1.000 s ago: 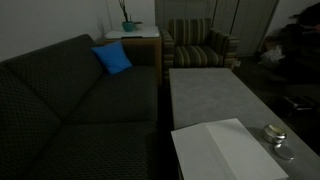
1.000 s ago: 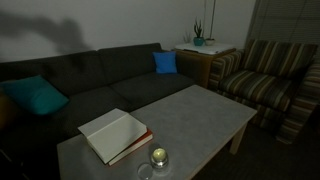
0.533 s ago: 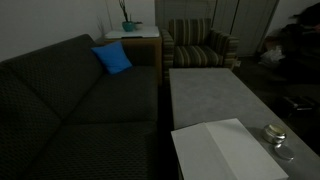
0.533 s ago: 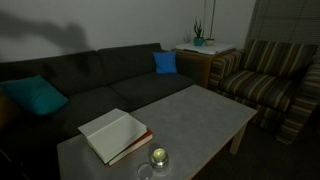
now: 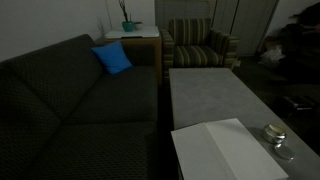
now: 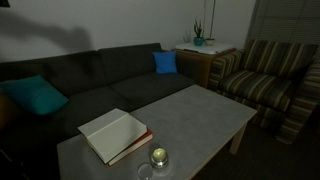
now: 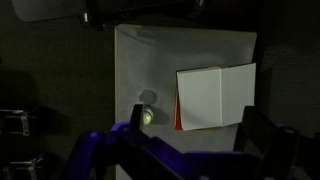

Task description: Close the candle tin

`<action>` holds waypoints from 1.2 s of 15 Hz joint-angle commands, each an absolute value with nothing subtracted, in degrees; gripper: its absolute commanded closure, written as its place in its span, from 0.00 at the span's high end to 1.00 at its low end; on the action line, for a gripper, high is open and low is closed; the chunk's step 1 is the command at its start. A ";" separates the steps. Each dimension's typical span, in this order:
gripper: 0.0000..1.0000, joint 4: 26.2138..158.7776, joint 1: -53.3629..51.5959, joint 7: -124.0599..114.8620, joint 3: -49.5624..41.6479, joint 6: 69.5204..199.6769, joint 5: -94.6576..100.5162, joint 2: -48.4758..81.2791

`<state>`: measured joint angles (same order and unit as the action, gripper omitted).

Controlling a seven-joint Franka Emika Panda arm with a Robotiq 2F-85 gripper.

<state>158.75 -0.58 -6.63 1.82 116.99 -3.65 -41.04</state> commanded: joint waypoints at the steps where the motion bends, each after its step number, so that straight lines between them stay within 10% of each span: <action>1: 1.00 158.80 -0.81 -5.78 2.97 116.01 -2.30 -41.28; 18: 1.00 151.12 3.84 7.67 -7.66 131.67 0.96 -5.08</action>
<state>151.12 2.87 7.60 -8.66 131.74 1.08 -5.01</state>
